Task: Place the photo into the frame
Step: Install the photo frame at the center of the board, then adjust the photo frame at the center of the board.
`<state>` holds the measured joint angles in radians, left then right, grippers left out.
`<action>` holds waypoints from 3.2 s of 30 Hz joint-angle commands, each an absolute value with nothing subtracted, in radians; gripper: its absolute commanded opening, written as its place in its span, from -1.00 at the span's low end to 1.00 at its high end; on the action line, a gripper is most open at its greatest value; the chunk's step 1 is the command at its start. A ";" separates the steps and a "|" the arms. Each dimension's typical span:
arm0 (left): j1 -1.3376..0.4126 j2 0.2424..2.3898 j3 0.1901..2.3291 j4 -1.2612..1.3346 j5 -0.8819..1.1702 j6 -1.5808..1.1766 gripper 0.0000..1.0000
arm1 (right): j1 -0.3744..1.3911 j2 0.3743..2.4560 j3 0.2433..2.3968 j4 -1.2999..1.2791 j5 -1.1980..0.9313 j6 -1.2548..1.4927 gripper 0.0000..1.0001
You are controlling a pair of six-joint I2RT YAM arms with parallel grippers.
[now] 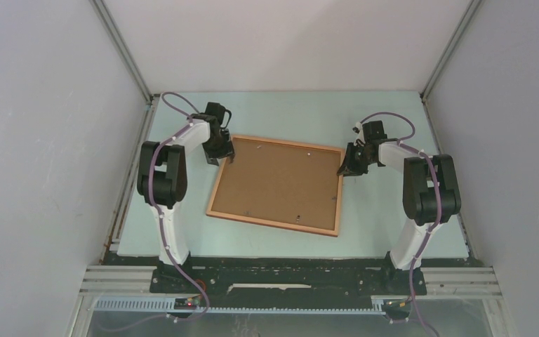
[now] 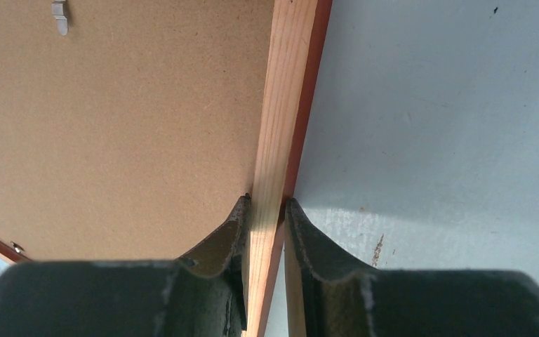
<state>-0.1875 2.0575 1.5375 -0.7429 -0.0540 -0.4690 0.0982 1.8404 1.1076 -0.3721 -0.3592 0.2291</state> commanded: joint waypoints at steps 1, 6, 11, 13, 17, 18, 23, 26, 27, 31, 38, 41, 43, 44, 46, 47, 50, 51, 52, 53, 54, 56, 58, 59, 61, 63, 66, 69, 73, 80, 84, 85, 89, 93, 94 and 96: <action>-0.195 2.077 1.589 -0.761 -0.077 -0.449 0.22 | 0.105 1.848 1.105 -0.357 -0.422 0.216 -0.74; -0.196 2.089 1.600 -0.771 -0.079 -0.447 0.30 | 0.105 1.848 1.106 -0.357 -0.422 0.216 -0.75; -0.199 2.082 1.590 -0.777 -0.078 -0.443 0.37 | 0.105 1.849 1.106 -0.357 -0.422 0.216 -0.75; -0.199 2.077 1.583 -0.775 -0.083 -0.442 0.40 | 0.105 1.848 1.107 -0.357 -0.422 0.216 -0.75; -0.199 2.105 1.615 -0.798 -0.109 -0.448 0.38 | 0.104 1.849 1.106 -0.356 -0.422 0.216 -0.76; -0.198 2.114 1.628 -0.806 -0.116 -0.452 0.34 | 0.104 1.849 1.106 -0.357 -0.422 0.216 -0.76; -0.192 2.130 1.657 -0.829 -0.148 -0.474 0.16 | 0.104 1.849 1.106 -0.357 -0.424 0.216 -0.77; -0.185 2.129 1.654 -0.827 -0.154 -0.480 0.07 | 0.105 1.848 1.106 -0.356 -0.424 0.216 -0.78; -0.183 2.131 1.655 -0.824 -0.151 -0.483 0.04 | 0.104 1.848 1.106 -0.355 -0.425 0.216 -0.78; -0.179 2.139 1.664 -0.821 -0.160 -0.516 -0.17 | 0.103 1.848 1.105 -0.354 -0.426 0.216 -0.79; -0.164 2.129 1.628 -0.779 -0.155 -0.613 -0.60 | 0.101 1.848 1.103 -0.354 -0.429 0.216 -0.80; -0.155 2.120 1.604 -0.758 -0.141 -0.651 -0.78 | 0.102 1.848 1.103 -0.353 -0.431 0.216 -0.81; -0.153 2.106 1.585 -0.745 -0.138 -0.659 -0.83 | 0.100 1.848 1.102 -0.353 -0.433 0.216 -0.81; -0.152 2.097 1.577 -0.739 -0.142 -0.660 -0.85 | 0.100 1.847 1.102 -0.353 -0.432 0.216 -0.81; -0.152 2.074 1.561 -0.729 -0.142 -0.655 -0.86 | 0.100 1.846 1.102 -0.353 -0.434 0.216 -0.81; -0.152 2.063 1.556 -0.724 -0.135 -0.646 -0.83 | 0.100 1.847 1.103 -0.352 -0.434 0.217 -0.81; -0.152 2.018 1.553 -0.722 -0.116 -0.602 -0.62 | 0.100 1.847 1.102 -0.351 -0.434 0.216 -0.81; -0.152 1.997 1.550 -0.722 -0.114 -0.583 -0.44 | 0.100 1.847 1.101 -0.351 -0.434 0.216 -0.81; -0.152 1.975 1.548 -0.724 -0.114 -0.565 -0.27 | 0.100 1.847 1.102 -0.351 -0.434 0.217 -0.81; -0.152 1.953 1.546 -0.730 -0.115 -0.550 -0.14 | 0.100 1.847 1.103 -0.351 -0.433 0.218 -0.81; -0.152 1.928 1.543 -0.737 -0.112 -0.535 -0.02 | 0.100 1.848 1.101 -0.350 -0.431 0.221 -0.80; -0.152 1.880 1.528 -0.751 -0.091 -0.510 0.20 | 0.099 1.847 1.099 -0.347 -0.429 0.226 -0.80; -0.152 1.811 1.478 -0.743 -0.058 -0.510 0.43 | 0.092 1.847 1.094 -0.343 -0.428 0.235 -0.80; -0.153 1.765 1.435 -0.725 -0.038 -0.513 0.58 | 0.088 1.846 1.092 -0.341 -0.432 0.239 -0.80; -0.156 1.664 1.330 -0.684 0.005 -0.529 0.85 | 0.077 1.845 1.083 -0.328 -0.445 0.248 -0.80; -0.162 1.554 1.207 -0.660 0.075 -0.561 0.99 | 0.071 1.840 1.073 -0.316 -0.454 0.257 -0.80; -0.184 1.409 1.041 -0.653 0.137 -0.629 1.00 | 0.069 1.835 1.067 -0.307 -0.450 0.264 -0.80; -0.241 1.253 0.856 -0.610 0.179 -0.743 0.97 | 0.070 1.819 1.055 -0.297 -0.437 0.268 -0.80; -0.319 1.042 0.628 -0.567 0.175 -1.031 0.90 | 0.071 1.797 1.040 -0.293 -0.404 0.279 -0.80; -0.483 0.753 0.405 -0.453 0.003 -1.477 0.91 | 0.077 1.743 1.004 -0.285 -0.350 0.300 -0.80; -0.483 0.839 0.381 -0.359 0.018 -1.531 0.91 | 0.081 1.712 0.974 -0.296 -0.304 0.324 -0.79; -0.483 0.871 0.381 -0.329 0.025 -1.536 0.89 | 0.081 1.701 0.963 -0.299 -0.295 0.328 -0.80; -0.483 0.983 0.417 -0.277 0.003 -1.514 0.83 | 0.084 1.647 0.884 -0.302 -0.242 0.331 -0.79; -0.478 1.072 0.463 -0.263 -0.060 -1.481 0.80 | 0.087 1.584 0.810 -0.295 -0.213 0.334 -0.78; -0.471 1.097 0.477 -0.262 -0.069 -1.466 0.80 | 0.088 1.566 0.796 -0.291 -0.209 0.334 -0.78; -0.453 1.152 0.508 -0.262 -0.061 -1.434 0.75 | 0.094 1.543 0.776 -0.286 -0.204 0.335 -0.78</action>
